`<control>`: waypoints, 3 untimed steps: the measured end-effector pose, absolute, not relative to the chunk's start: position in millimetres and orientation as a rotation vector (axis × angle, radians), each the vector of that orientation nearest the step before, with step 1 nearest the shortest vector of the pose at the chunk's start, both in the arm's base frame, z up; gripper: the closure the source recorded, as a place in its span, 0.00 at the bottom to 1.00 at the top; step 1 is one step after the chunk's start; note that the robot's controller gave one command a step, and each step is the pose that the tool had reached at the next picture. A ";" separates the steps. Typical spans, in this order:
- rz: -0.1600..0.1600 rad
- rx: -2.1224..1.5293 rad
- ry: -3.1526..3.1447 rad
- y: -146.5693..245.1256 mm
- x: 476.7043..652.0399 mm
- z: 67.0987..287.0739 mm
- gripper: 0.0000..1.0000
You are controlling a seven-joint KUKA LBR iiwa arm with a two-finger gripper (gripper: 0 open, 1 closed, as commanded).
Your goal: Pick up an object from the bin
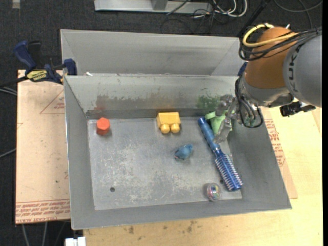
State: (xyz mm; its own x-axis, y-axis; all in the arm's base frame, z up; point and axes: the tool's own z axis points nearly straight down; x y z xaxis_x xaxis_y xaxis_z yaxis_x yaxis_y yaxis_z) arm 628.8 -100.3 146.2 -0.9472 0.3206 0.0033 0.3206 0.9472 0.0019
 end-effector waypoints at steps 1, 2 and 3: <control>-0.004 -0.629 -3.084 -112.3 645.3 87.6 0.00; -0.007 -0.631 -3.079 -112.3 645.2 87.2 1.00; 0.001 -0.641 -3.088 -147.6 610.6 262.9 1.00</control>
Offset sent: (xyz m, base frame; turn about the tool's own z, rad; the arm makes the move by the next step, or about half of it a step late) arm 0.0179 -0.0172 -0.0756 0.0846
